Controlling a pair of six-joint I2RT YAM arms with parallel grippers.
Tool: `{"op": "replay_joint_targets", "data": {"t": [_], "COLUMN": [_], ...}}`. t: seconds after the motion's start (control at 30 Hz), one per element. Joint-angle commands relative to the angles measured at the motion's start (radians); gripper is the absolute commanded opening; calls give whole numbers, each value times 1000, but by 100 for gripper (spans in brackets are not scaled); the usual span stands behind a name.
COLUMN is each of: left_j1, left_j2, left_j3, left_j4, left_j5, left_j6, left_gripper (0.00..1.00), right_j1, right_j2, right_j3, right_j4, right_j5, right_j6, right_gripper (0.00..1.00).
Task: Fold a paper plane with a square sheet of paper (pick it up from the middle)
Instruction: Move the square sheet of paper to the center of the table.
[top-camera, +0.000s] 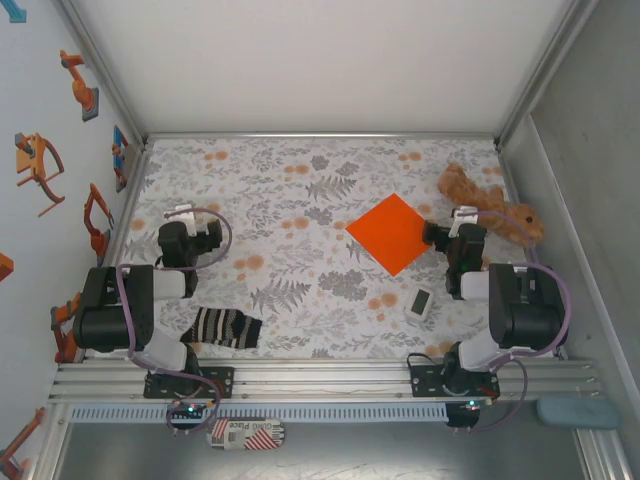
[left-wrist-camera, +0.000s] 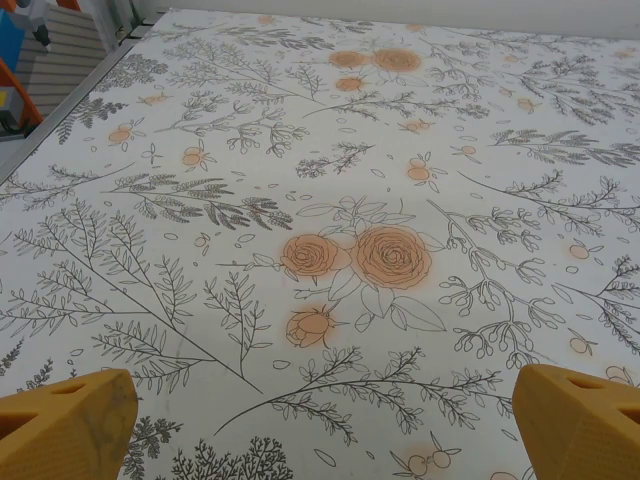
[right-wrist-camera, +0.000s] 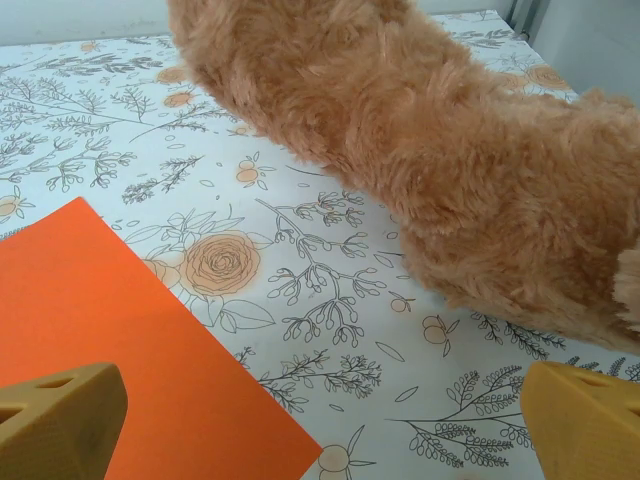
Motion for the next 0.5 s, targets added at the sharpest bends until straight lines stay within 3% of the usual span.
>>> {"op": "replay_joint_targets", "data": {"t": [0.0,0.47], "left_j1": [4,8], "left_j2": [1,1], "left_j3": [22,22], "left_j4": [-11,-12], "left_j5": [17,25], "left_j6": [13,10], "left_gripper": [96,96], "right_j1": [-5,-4], "right_j2": [1,2], "right_j3": [22,23], "right_j4": [5,6], "right_j5": [-5,-5], "right_j6": [-13,-13], "right_gripper": [100,100]}}
